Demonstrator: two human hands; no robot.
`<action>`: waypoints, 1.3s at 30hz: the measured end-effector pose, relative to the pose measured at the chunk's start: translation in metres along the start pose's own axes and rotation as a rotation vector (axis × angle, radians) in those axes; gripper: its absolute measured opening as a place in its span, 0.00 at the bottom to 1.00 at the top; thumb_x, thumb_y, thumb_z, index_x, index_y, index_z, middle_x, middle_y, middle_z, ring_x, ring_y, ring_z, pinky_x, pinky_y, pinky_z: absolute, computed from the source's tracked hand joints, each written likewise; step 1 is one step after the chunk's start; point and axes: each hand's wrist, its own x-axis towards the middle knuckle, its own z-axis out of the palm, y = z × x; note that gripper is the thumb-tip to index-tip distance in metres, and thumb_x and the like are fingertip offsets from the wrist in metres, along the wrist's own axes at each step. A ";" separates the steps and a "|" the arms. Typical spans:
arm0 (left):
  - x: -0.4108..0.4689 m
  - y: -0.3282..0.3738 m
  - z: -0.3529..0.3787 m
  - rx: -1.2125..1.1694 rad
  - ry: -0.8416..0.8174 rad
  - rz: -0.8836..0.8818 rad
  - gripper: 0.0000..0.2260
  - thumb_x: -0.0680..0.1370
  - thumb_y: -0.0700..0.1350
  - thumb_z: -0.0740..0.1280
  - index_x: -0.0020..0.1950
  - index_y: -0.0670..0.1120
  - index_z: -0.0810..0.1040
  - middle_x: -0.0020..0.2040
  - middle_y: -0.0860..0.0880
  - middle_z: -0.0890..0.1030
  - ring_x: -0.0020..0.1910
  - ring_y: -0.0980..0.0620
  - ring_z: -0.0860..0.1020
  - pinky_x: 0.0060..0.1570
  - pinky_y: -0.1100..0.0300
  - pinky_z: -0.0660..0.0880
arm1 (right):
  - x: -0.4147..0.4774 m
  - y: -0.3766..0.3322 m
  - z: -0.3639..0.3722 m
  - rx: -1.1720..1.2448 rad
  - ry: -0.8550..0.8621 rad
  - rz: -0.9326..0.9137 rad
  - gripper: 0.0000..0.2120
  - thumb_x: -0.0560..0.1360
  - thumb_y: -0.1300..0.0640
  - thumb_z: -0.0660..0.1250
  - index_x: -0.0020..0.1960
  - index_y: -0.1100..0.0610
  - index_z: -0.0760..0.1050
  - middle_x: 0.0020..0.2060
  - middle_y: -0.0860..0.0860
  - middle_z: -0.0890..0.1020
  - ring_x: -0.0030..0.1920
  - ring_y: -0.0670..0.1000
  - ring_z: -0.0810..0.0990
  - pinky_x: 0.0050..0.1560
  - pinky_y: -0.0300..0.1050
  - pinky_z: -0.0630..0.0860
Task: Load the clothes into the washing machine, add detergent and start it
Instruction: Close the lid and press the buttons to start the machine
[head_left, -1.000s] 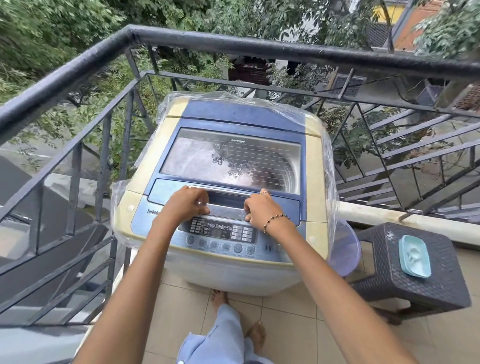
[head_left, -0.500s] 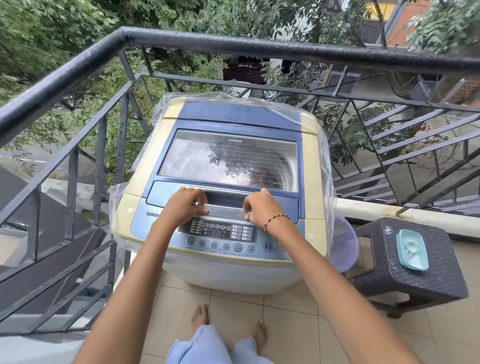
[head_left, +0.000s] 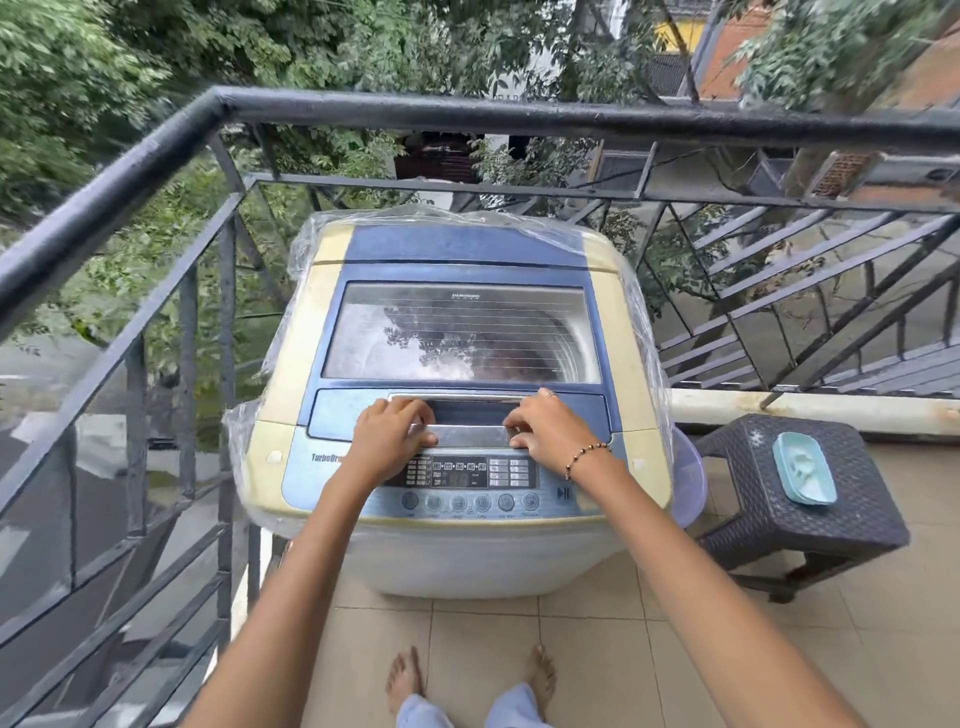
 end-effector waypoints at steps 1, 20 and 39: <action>-0.001 -0.002 0.002 -0.007 0.023 0.022 0.12 0.75 0.52 0.69 0.55 0.48 0.79 0.57 0.48 0.79 0.54 0.43 0.74 0.56 0.51 0.67 | -0.003 -0.002 0.001 -0.002 0.012 0.014 0.04 0.76 0.59 0.67 0.47 0.55 0.80 0.41 0.47 0.76 0.56 0.51 0.70 0.53 0.48 0.75; 0.044 0.038 -0.004 -0.275 -0.534 0.386 0.18 0.76 0.59 0.65 0.60 0.51 0.78 0.56 0.51 0.81 0.54 0.52 0.78 0.56 0.56 0.73 | -0.059 -0.028 0.042 0.250 0.516 0.307 0.15 0.76 0.66 0.60 0.58 0.55 0.79 0.53 0.50 0.82 0.56 0.49 0.77 0.58 0.38 0.70; 0.042 0.044 -0.004 -0.232 -0.475 0.351 0.22 0.73 0.64 0.66 0.63 0.54 0.78 0.62 0.53 0.79 0.60 0.51 0.76 0.59 0.55 0.70 | -0.101 0.004 0.053 0.039 0.641 0.463 0.16 0.71 0.73 0.63 0.49 0.59 0.83 0.42 0.52 0.79 0.47 0.54 0.74 0.52 0.43 0.73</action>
